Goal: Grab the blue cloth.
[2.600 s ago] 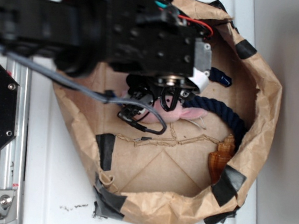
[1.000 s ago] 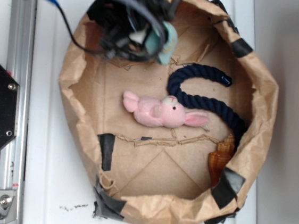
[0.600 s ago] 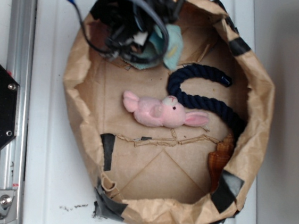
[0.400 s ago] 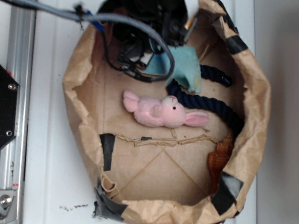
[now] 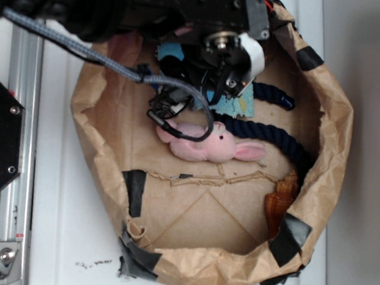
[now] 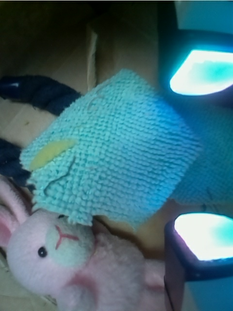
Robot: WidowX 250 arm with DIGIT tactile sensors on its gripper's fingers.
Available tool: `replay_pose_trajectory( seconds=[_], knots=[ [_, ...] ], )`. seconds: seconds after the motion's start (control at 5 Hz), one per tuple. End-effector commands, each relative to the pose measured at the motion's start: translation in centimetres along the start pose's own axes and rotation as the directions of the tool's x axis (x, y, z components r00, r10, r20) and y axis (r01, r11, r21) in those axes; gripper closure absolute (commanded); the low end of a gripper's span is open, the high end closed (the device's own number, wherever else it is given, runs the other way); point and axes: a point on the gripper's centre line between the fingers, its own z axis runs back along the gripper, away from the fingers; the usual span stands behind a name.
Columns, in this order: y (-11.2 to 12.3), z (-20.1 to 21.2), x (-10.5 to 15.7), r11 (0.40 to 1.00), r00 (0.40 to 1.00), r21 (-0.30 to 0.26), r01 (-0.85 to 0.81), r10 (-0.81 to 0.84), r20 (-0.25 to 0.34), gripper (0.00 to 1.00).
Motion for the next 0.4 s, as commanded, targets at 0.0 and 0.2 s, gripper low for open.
replay_pose_trajectory(
  seconds=[0.0,0.2],
  knots=[
    [1.13,-0.47,0.45,0.999,0.999,0.022,0.045,-0.045,-0.002,0.0],
    [1.46,-1.39,1.15,0.999,0.999,-0.017,0.045,-0.045,-0.002,0.0]
  ],
)
